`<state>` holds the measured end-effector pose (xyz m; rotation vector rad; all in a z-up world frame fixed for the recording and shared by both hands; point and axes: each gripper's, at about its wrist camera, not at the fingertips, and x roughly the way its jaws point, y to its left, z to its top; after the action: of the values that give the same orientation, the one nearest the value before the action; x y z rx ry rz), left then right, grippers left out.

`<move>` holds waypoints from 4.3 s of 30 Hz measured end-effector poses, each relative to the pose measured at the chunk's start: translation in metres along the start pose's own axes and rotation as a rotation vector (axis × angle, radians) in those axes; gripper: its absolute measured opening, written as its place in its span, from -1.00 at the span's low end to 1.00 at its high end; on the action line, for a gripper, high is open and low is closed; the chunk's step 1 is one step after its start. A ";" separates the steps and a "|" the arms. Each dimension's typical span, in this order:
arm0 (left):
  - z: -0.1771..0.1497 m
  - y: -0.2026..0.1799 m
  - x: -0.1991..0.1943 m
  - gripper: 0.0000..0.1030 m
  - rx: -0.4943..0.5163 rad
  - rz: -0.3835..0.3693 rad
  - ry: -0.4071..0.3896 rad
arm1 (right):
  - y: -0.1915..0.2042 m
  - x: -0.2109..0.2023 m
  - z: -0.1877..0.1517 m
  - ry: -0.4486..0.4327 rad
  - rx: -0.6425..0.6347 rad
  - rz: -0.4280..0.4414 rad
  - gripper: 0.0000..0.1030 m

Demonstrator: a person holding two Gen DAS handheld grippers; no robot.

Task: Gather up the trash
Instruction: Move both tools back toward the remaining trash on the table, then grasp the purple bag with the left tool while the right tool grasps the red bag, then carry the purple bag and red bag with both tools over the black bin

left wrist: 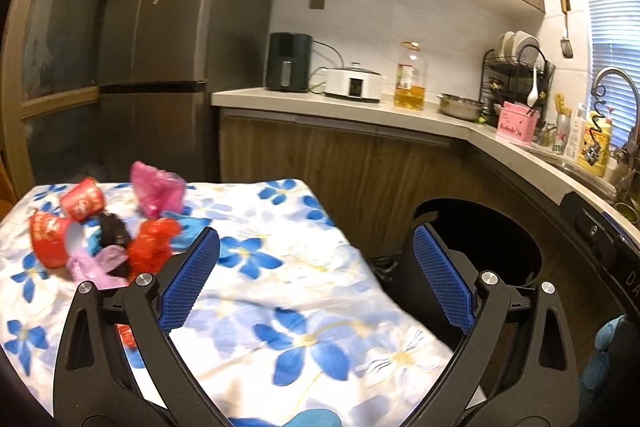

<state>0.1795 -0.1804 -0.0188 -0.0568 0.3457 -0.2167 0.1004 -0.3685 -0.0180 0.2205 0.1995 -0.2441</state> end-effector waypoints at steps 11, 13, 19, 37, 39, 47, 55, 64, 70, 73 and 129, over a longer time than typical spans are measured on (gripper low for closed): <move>-0.010 0.045 -0.044 0.86 -0.025 0.079 -0.019 | 0.038 -0.025 -0.012 0.009 -0.019 0.048 0.68; -0.012 0.052 -0.050 0.86 -0.031 0.098 -0.024 | 0.047 -0.027 -0.015 0.018 -0.020 0.069 0.68; -0.018 0.086 -0.068 0.86 -0.064 0.177 -0.043 | 0.075 -0.032 -0.025 0.026 -0.036 0.136 0.68; -0.045 0.165 -0.062 0.86 -0.141 0.318 -0.025 | 0.141 -0.006 -0.056 0.103 -0.093 0.285 0.68; -0.048 0.170 -0.057 0.86 -0.147 0.326 -0.023 | 0.148 0.000 -0.060 0.114 -0.098 0.295 0.68; -0.050 0.188 -0.032 0.85 -0.161 0.357 0.003 | 0.183 0.027 -0.072 0.140 -0.123 0.362 0.68; -0.054 0.204 -0.018 0.81 -0.199 0.370 0.029 | 0.222 0.061 -0.080 0.165 -0.153 0.427 0.57; -0.050 0.223 -0.015 0.78 -0.231 0.391 0.031 | 0.249 0.098 -0.092 0.220 -0.162 0.479 0.38; -0.052 0.226 -0.005 0.69 -0.219 0.368 0.064 | 0.258 0.116 -0.100 0.284 -0.164 0.517 -0.27; -0.053 0.226 -0.001 0.61 -0.217 0.360 0.080 | 0.259 0.116 -0.102 0.288 -0.169 0.531 -0.71; 0.011 0.068 -0.030 -1.00 -0.038 0.015 -0.003 | 0.090 -0.003 -0.012 -0.020 -0.001 0.336 -0.83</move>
<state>0.1691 -0.1070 -0.0051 -0.0924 0.3473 -0.1956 0.1187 -0.2802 -0.0118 0.2469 0.1398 0.0872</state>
